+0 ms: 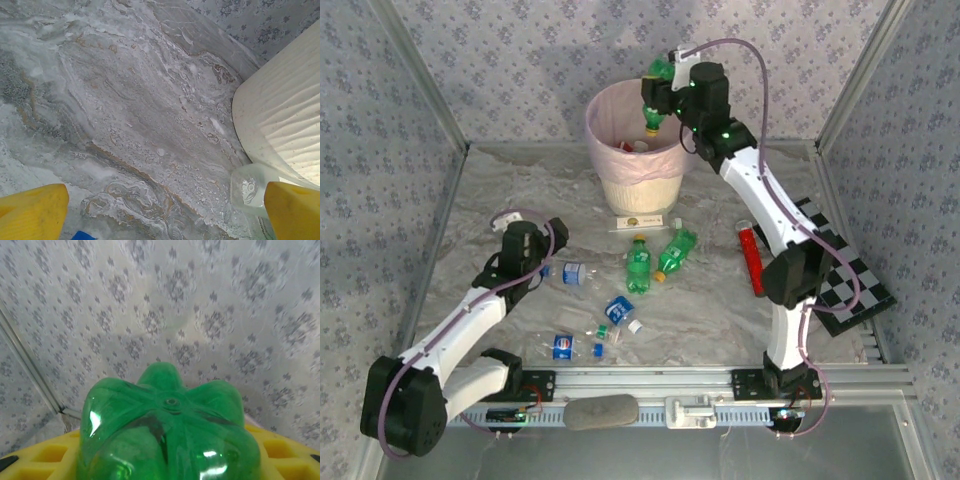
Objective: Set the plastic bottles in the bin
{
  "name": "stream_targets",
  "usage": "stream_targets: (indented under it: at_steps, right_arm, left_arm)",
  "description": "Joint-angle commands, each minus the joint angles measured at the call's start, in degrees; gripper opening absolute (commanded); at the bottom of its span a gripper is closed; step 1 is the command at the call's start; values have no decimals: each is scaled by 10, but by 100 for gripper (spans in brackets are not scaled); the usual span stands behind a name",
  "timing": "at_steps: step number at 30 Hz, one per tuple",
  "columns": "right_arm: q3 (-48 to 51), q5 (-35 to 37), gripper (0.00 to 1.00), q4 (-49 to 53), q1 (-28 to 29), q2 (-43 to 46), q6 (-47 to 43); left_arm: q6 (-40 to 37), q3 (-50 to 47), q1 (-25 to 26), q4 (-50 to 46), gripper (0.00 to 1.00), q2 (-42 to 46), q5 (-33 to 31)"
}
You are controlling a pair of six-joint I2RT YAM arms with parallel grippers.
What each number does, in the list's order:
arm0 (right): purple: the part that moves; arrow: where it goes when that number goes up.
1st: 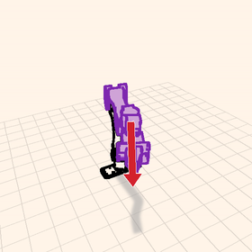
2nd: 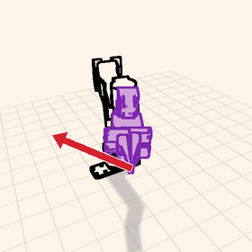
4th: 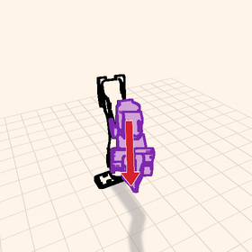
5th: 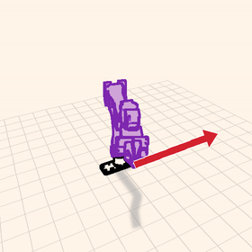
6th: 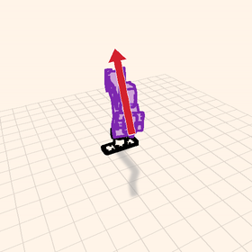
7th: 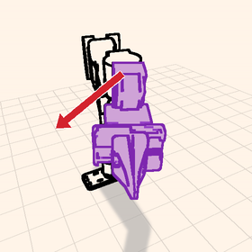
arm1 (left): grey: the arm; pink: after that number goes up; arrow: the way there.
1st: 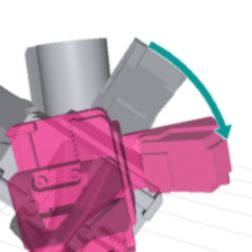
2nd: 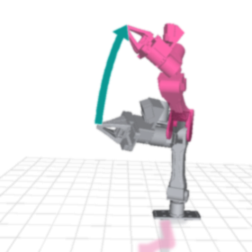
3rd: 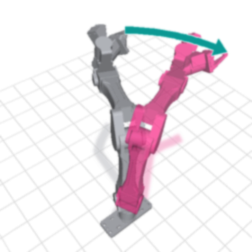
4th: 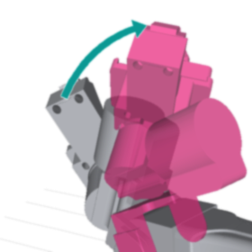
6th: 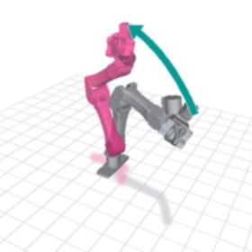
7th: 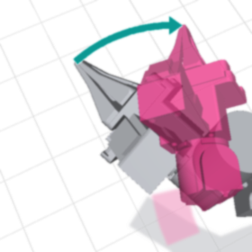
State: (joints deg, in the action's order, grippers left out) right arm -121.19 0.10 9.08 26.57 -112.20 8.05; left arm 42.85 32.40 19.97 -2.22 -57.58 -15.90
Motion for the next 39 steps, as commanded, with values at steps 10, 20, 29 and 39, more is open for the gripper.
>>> stream_targets:
  at_steps: [10, 20, 29, 39]
  right_arm:
    - [-90, 11, 53, 79, 39, -121, -3]
    - [-161, 40, 80, 125, 56, -165, -22]
    - [-182, 20, 99, 131, 61, -114, -19]
    - [22, 17, 99, 85, 76, 53, -6]
  left_arm:
    - [-15, -17, -7, -24, 100, 44, -15]
    - [-33, -19, -7, -36, 100, 64, -21]
    - [-29, -16, -7, -38, 100, 65, -18]
    - [-12, 5, -7, -37, 100, 42, 4]
